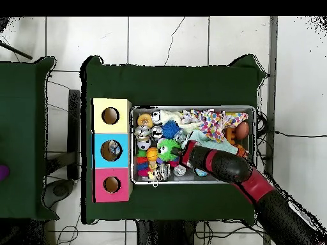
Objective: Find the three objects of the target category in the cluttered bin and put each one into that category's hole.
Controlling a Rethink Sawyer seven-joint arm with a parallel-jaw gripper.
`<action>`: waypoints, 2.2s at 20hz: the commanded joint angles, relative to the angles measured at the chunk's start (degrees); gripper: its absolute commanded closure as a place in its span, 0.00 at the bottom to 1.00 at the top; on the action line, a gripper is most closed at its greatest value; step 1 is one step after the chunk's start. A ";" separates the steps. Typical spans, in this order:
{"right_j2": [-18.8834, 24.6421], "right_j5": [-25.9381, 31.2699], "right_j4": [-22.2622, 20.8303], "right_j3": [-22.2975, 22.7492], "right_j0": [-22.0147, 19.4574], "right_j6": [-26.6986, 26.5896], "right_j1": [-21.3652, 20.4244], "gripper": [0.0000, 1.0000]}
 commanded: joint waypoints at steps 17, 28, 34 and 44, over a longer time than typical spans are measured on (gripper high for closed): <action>2.29 5.15 1.64 -7.25 -1.28 5.55 2.48 1.00; 2.08 9.52 1.90 -7.26 0.08 7.17 -4.54 1.00; 2.14 9.17 2.17 -6.48 0.57 8.08 -6.26 1.00; -3.24 9.45 -3.85 -11.06 4.44 4.56 -8.48 1.00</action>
